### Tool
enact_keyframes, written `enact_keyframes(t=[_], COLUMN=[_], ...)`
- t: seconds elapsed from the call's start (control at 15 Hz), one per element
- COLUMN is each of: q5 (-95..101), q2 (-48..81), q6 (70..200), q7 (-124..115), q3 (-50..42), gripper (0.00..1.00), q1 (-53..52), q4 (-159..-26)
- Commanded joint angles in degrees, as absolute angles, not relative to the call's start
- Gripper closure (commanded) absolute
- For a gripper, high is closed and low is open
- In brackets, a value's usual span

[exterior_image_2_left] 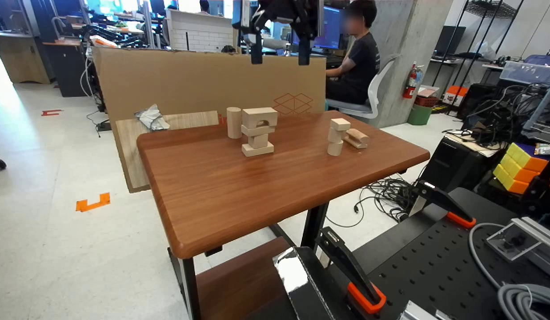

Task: Put the block on top of the stacks on the table

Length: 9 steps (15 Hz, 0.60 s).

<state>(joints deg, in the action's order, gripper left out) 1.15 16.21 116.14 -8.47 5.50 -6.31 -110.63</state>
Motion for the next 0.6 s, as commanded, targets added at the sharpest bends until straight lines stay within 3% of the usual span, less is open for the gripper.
enact_keyframes(t=[0.0,0.53], q5=[3.8,9.7], q2=[20.6,25.3], q6=[117.0,120.6], q7=[-9.1,-10.3], q3=[5.2,4.4], gripper=[0.0,0.0], q1=[-8.1,-10.4], q4=[-106.8,-105.4])
